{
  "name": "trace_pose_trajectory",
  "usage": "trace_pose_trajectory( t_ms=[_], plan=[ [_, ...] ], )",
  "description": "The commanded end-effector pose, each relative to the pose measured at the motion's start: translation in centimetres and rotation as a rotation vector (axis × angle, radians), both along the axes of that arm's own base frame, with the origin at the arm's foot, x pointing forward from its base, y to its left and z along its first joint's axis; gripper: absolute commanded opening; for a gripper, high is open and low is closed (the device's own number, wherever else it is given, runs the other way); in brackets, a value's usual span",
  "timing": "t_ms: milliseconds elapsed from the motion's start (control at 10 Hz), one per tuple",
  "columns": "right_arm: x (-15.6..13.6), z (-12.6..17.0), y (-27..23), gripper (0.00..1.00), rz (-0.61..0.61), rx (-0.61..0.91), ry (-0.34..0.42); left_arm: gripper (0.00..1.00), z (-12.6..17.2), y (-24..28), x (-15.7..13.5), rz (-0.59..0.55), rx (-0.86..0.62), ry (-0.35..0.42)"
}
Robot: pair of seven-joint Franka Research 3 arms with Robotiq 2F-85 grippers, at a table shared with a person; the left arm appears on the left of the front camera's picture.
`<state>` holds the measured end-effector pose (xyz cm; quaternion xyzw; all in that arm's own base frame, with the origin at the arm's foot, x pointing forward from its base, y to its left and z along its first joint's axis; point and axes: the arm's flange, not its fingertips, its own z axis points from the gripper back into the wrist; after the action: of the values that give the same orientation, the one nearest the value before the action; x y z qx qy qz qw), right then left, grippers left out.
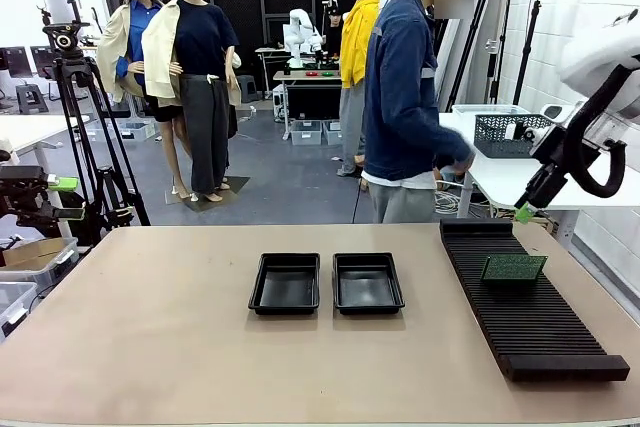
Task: Inspect and transfer BCBs to ESD trays.
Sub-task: Pick up the Blank PCB from the PCB Rack and place it in the left ESD tray.
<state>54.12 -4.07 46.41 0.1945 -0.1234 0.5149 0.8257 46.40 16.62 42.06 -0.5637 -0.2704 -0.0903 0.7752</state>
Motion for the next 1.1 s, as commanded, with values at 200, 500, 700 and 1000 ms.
trace_pose_trajectory(
  t_ms=[200, 500, 700, 1000],
  plan=[
    [-1.2, -1.6, 1.0, 1.00, 0.244, -0.181, -0.134, 1.00, 0.2, 0.1, 0.0, 0.007, -0.003, 0.009],
    [-2.3, -2.8, 2.7, 1.00, 0.373, -0.255, -0.193, 1.00, 0.2, 0.1, 0.0, 0.007, -0.003, 0.009],
    [-3.1, -4.7, 3.8, 1.00, 0.388, -0.311, -0.211, 1.00, 0.2, 0.1, 0.0, 0.007, -0.003, 0.009],
    [-2.2, -5.8, 5.2, 1.00, 0.368, -0.390, -0.206, 1.00, 0.2, 0.1, 0.0, 0.007, -0.003, 0.009]
  ],
)
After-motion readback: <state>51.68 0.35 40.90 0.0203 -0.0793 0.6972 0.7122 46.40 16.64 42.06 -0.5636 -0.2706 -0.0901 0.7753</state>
